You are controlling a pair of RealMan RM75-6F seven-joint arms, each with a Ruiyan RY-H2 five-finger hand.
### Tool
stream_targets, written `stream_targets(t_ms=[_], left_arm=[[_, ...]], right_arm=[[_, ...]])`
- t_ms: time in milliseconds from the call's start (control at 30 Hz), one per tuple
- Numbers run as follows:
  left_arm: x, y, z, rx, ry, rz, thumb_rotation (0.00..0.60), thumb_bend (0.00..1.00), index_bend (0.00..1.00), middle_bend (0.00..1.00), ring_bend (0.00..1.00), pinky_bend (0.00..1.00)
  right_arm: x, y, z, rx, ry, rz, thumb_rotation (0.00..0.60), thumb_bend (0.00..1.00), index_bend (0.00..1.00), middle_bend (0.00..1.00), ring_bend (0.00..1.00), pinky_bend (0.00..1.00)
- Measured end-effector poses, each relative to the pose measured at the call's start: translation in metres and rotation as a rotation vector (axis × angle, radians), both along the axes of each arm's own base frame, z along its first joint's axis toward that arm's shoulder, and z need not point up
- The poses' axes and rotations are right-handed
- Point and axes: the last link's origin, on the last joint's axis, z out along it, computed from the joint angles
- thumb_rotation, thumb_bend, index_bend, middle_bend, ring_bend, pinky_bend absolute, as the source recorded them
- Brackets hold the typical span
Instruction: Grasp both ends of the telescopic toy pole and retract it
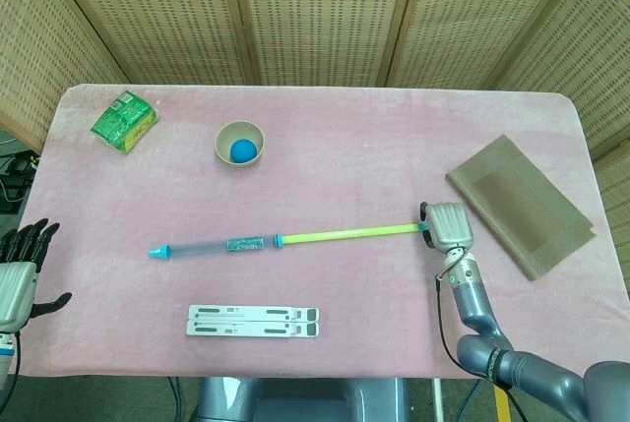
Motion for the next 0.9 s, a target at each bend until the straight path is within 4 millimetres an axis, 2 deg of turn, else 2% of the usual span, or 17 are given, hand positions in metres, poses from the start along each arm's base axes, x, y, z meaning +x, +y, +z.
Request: stream_targets(t_ms=[333, 600, 900], left_arm=[[-0.001, 0.001, -0.001, -0.003, 0.002, 0.004, 0.600, 0.13, 0.00, 0.00, 0.00, 0.00], [-0.001, 0.002, -0.002, -0.004, 0.002, 0.006, 0.600, 0.13, 0.00, 0.00, 0.00, 0.00], [-0.001, 0.001, -0.002, -0.006, -0.001, 0.003, 0.600, 0.13, 0.00, 0.00, 0.00, 0.00]], right_arm=[[-0.009, -0.003, -0.009, 0.014, 0.017, -0.030, 0.600, 0.53, 0.53, 0.99, 0.99, 0.63], [-0.012, -0.003, -0.013, 0.014, 0.029, -0.032, 0.600, 0.55, 0.73, 1.00, 0.99, 0.63], [-0.010, 0.002, -0.013, 0.011, 0.023, -0.022, 0.600, 0.59, 0.80, 1.00, 0.99, 0.63]])
